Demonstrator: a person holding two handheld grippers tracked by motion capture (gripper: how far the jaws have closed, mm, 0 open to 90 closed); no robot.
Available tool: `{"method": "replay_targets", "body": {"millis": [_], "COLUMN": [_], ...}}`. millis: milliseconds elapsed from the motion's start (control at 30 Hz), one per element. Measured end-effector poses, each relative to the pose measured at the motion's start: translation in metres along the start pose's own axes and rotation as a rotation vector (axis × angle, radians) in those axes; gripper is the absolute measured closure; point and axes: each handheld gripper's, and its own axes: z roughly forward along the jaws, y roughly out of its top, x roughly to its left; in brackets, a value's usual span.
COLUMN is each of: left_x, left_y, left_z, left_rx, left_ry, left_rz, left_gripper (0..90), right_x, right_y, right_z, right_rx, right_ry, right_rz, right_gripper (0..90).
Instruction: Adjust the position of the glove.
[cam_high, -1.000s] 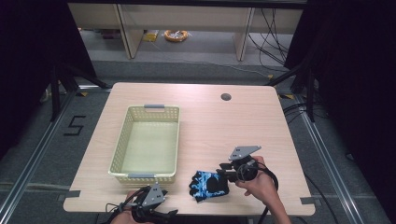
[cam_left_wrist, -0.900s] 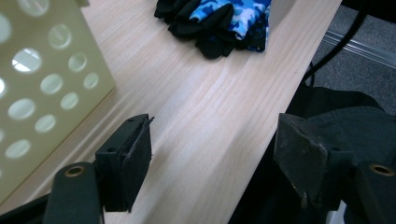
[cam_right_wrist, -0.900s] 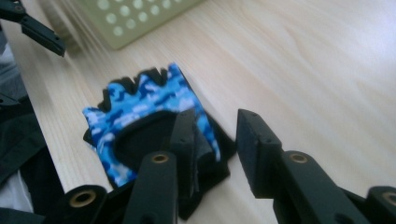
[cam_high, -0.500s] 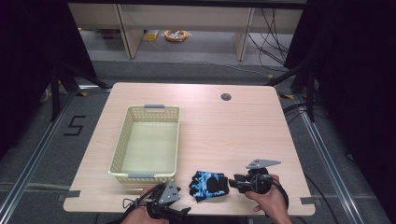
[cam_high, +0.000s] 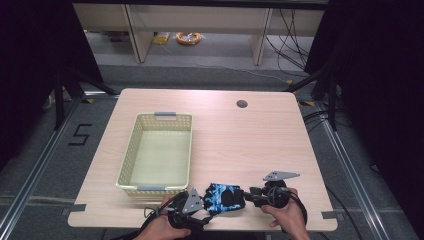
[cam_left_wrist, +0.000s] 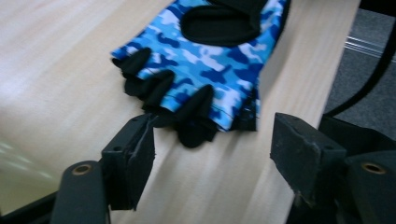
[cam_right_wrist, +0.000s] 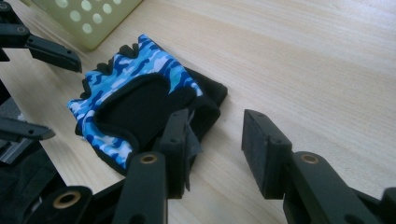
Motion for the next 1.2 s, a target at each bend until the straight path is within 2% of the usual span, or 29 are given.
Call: {"method": "replay_targets", "body": {"millis": [200,233,267,300,367,467,500,533,567,600,633,667,700,800,833,900,933,967,1000,1033,1067,1100,1200], "left_x": [0.0,-0.003,-0.003,-0.005,-0.008,-0.012,-0.011,-0.011,-0.01,-0.01,-0.009,-0.008,-0.006,-0.004,-0.005,-0.007,-0.01,-0.01,-0.01,-0.011,-0.01,-0.011,-0.012], "left_y": [0.004,0.005,0.005,0.006,0.007,0.008,0.011,0.011,0.011,0.011,0.012,0.011,0.011,0.01,0.01,0.01,0.01,0.01,0.01,0.01,0.01,0.01,0.01], "left_z": [0.006,0.011,0.011,0.015,0.019,0.024,0.024,0.024,0.025,0.025,0.024,0.024,0.023,0.023,0.023,0.023,0.023,0.022,0.022,0.023,0.023,0.022,0.023], "left_rx": [0.026,0.028,0.028,0.036,0.049,0.042,0.052,0.052,0.05,0.05,0.046,0.043,0.032,0.029,0.024,0.028,0.018,0.022,0.022,0.019,0.018,0.02,0.015], "left_ry": [0.002,-0.019,-0.019,-0.016,-0.012,-0.017,-0.006,-0.006,0.016,0.016,0.015,0.013,0.009,0.025,0.022,0.038,0.036,0.045,0.045,0.039,0.037,0.037,0.039], "left_rz": [0.02,-0.002,-0.002,0.018,0.022,0.013,0.045,0.045,0.037,0.037,0.057,0.045,0.054,0.064,0.062,0.107,0.106,0.139,0.139,0.117,0.126,0.119,0.115], "left_gripper": [32.3,31.8,31.5,31.1,29.8,27.7,28.5,32.0,36.3,39.5,43.5,48.0,51.3,57.7,57.7,63.1,64.7,65.8,66.5,67.1,67.5,67.9,69.5], "right_x": [0.003,0.003,0.002,0.002,0.001,0.003,0.004,0.004,0.004,0.004,0.004,0.004,0.004,0.004,0.004,0.003,0.002,0.002,0.002,0.001,-0.001,-0.003,-0.003], "right_y": [0.0,0.0,0.0,-0.001,-0.002,-0.004,-0.005,-0.005,-0.005,-0.005,-0.007,-0.008,-0.008,-0.009,-0.01,-0.013,-0.013,-0.014,-0.014,-0.015,-0.016,-0.017,-0.018], "right_z": [0.003,0.003,0.004,0.005,0.009,0.012,0.016,0.016,0.018,0.018,0.021,0.022,0.022,0.023,0.023,0.024,0.024,0.023,0.023,0.022,0.021,0.021,0.022], "right_rx": [0.003,0.008,0.007,0.003,0.003,0.012,0.008,0.008,0.012,0.012,0.015,0.006,0.004,-0.004,-0.006,-0.019,-0.02,-0.027,-0.033,-0.029,-0.033,-0.044,-0.049], "right_ry": [-0.016,-0.01,-0.006,-0.004,0.009,0.002,0.005,0.005,0.011,0.011,0.018,0.028,0.027,0.04,0.039,0.07,0.078,0.084,0.083,0.08,0.097,0.106,0.112], "right_rz": [0.021,0.029,0.045,0.047,0.055,0.069,0.075,0.075,0.082,0.082,0.089,0.095,0.102,0.118,0.12,0.145,0.151,0.152,0.155,0.161,0.177,0.178,0.182], "right_gripper": [63.2,63.2,63.1,63.2,63.2,63.3,63.7,63.7,64.2,64.2,64.7,66.2,66.6,68.1,69.7,73.7,75.5,75.8,75.5,74.2,72.7,72.5,73.9]}}
